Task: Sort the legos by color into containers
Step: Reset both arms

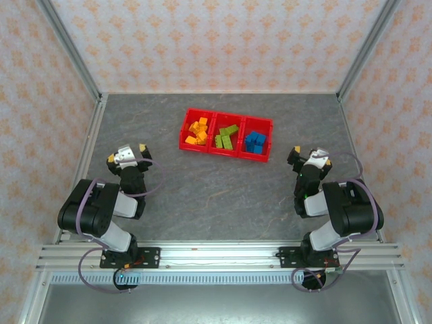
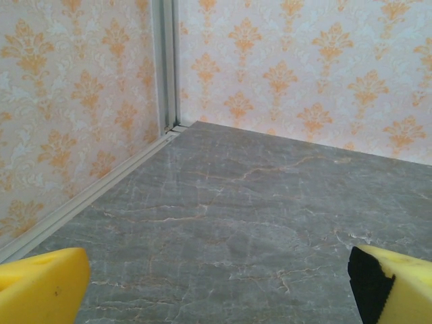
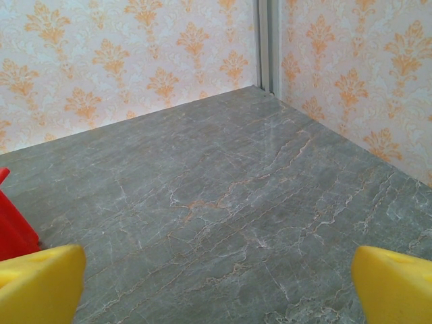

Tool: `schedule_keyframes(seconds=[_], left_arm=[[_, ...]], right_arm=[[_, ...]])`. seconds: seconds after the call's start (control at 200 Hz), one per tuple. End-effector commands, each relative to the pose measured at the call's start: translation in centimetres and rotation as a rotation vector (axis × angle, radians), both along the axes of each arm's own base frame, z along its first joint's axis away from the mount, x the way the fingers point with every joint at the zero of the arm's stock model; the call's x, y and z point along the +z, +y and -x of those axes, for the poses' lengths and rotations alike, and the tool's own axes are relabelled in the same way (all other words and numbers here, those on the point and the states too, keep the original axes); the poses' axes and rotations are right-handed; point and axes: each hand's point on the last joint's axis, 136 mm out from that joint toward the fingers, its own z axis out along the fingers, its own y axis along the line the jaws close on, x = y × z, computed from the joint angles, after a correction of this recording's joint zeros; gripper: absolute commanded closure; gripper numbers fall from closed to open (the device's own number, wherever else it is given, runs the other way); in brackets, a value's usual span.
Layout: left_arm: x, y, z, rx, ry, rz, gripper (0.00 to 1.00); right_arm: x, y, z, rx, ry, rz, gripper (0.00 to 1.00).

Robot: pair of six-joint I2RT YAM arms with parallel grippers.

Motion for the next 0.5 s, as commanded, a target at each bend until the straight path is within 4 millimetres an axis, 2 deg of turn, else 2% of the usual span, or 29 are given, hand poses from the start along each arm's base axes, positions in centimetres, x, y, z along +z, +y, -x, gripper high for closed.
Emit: schedule_keyframes(seconds=[0.0, 0.496], left_arm=[[0.73, -0.39, -0.13, -0.023, -0.034, 0.006, 0.0], [0.81, -0.39, -0.07, -0.024, -0.039, 0.002, 0.0]], right_arm=[[1.37, -0.16, -0.35, -0.008, -0.051, -0.01, 0.0], [1.39, -0.18, -0.34, -0.009, -0.052, -0.01, 0.0]])
